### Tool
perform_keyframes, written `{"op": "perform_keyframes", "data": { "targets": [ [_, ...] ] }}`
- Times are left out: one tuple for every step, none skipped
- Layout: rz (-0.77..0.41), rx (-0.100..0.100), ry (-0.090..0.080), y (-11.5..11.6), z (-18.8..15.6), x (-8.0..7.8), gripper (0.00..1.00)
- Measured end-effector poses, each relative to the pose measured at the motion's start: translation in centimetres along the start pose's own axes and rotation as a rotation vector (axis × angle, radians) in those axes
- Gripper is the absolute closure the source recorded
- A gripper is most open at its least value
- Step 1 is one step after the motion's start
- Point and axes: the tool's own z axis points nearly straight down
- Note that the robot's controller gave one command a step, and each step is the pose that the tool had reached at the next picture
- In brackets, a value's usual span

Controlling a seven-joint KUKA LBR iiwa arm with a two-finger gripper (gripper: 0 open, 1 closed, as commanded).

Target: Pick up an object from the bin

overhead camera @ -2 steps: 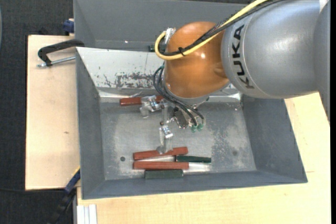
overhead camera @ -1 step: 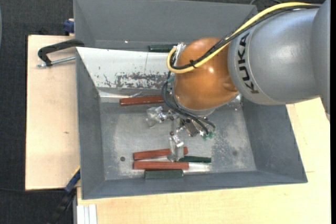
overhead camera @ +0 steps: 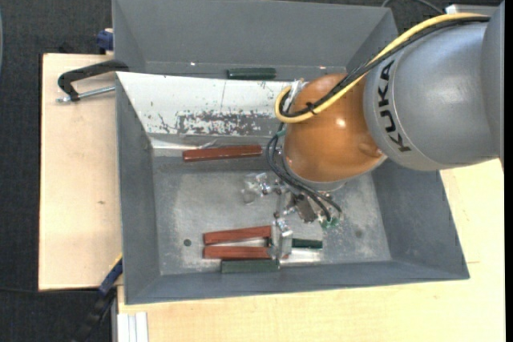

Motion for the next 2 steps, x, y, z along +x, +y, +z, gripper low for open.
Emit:
{"op": "perform_keyframes", "data": {
  "targets": [
    [-0.025,0.001,-0.004,4.2,3.4,-1.6,0.0],
    [0.204,0.002,-0.012,-5.1,4.8,1.9,1.0]
  ]
}}
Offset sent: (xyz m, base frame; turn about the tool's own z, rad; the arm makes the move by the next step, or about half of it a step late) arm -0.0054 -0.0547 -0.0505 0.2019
